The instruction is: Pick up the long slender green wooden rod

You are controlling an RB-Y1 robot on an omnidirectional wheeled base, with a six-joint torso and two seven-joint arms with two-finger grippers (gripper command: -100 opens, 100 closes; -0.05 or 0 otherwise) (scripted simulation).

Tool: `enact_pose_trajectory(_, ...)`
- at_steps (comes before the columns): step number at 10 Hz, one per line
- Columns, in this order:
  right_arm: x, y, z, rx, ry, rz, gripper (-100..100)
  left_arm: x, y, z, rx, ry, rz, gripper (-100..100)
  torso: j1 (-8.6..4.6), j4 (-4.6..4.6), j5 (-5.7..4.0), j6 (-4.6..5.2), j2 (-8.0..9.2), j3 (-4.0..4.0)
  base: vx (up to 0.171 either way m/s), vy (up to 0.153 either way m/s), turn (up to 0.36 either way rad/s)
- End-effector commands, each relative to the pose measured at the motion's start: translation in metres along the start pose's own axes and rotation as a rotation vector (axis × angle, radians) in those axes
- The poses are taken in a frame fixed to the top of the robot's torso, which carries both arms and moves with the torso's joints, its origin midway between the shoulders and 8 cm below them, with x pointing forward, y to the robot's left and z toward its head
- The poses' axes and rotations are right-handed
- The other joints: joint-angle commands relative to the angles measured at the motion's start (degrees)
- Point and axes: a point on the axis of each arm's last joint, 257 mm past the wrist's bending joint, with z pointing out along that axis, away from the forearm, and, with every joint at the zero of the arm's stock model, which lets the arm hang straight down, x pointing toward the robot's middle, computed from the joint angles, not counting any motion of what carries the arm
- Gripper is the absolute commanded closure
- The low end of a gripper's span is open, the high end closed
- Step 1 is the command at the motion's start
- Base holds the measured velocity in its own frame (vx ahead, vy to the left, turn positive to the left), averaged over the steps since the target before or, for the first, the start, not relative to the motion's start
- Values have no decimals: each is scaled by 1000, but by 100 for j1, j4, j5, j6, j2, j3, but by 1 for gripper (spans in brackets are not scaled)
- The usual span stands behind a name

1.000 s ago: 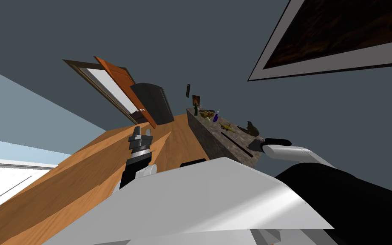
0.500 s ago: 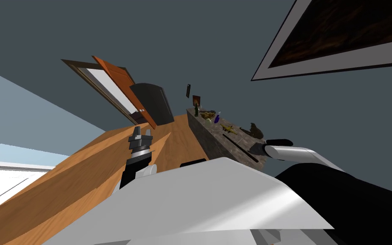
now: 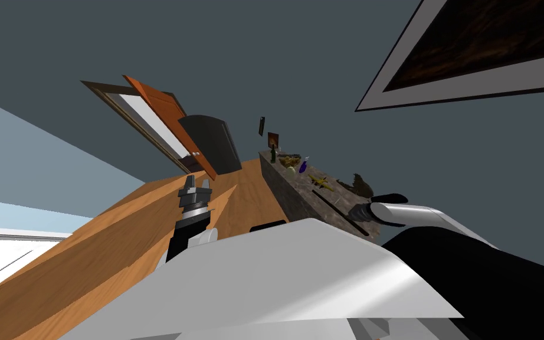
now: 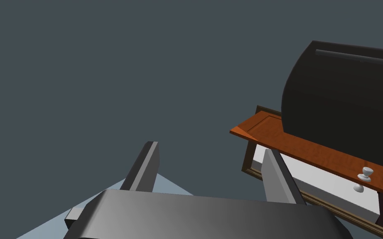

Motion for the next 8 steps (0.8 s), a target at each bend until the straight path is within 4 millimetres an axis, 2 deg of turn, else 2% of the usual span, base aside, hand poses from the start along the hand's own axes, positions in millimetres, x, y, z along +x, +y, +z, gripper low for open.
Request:
enact_pose_trajectory(1, -11, -17, -2, 66, -27, 17, -100, 0, 0, 0, 0, 0, 0, 0, 0, 0, 0, 0, 0, 0, 114, -16, 20)
enact_pose_trajectory(4, -26, -37, -4, 142, -73, 28, -100, 0, 0, 0, 0, 0, 0, 0, 0, -2, 0, -1, -10, -5, 100, -17, 12)
enact_pose_trajectory(5, -34, -51, -7, 195, -95, 37, -100, 0, 0, 0, 0, 0, 0, 0, -1, -1, 0, -1, -5, -3, 94, -25, 20)
enact_pose_trajectory(6, -35, -52, -7, 199, -99, 37, -100, 0, 0, 0, 0, 0, 0, 0, -3, -1, -1, -1, -5, -3, 77, -27, 11)
enact_pose_trajectory(8, -48, -76, -13, 291, -137, 50, -100, 0, 0, 0, 0, 0, 0, 0, -5, 0, -1, -1, -3, -1, 105, -31, 26)
